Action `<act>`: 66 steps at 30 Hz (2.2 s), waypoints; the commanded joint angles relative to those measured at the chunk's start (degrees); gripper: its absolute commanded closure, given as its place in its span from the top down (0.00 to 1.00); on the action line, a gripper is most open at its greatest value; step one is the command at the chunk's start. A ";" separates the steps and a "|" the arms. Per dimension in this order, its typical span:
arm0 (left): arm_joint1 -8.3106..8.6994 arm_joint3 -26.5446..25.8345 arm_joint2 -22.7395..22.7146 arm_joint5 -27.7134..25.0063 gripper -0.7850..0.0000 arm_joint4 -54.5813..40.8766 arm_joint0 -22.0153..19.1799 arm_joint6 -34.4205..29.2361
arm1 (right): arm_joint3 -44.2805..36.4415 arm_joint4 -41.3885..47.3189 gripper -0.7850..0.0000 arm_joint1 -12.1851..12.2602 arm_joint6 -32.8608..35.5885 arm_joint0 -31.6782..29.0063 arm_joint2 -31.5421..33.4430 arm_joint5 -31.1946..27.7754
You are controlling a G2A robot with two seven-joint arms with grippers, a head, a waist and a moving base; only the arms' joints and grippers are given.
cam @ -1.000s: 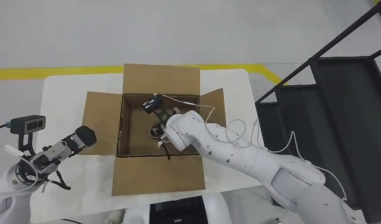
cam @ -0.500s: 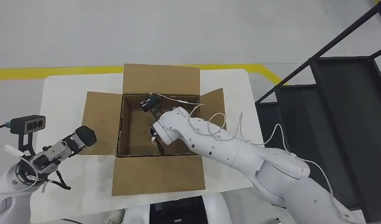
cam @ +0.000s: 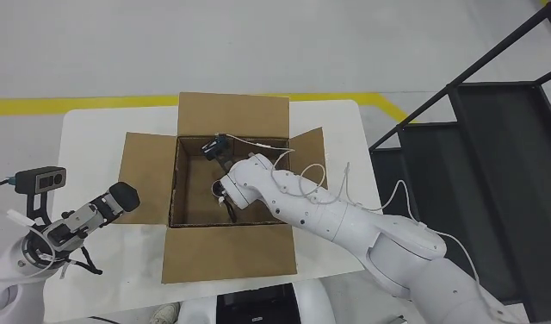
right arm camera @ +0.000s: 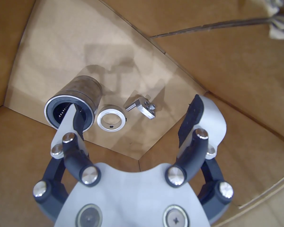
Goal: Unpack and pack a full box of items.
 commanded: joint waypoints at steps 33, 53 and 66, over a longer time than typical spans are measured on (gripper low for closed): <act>0.00 0.00 0.00 0.00 1.00 0.00 0.00 0.00 | 0.00 0.00 1.00 0.00 0.00 0.00 0.00 0.00; 0.00 0.00 0.00 0.00 1.00 0.00 0.00 0.00 | -12.15 -3.44 1.00 3.20 -0.21 -7.72 6.98 -14.95; 0.00 0.00 0.00 0.00 1.00 0.00 0.00 0.00 | 0.98 2.10 1.00 -3.05 0.09 -1.80 2.40 -16.39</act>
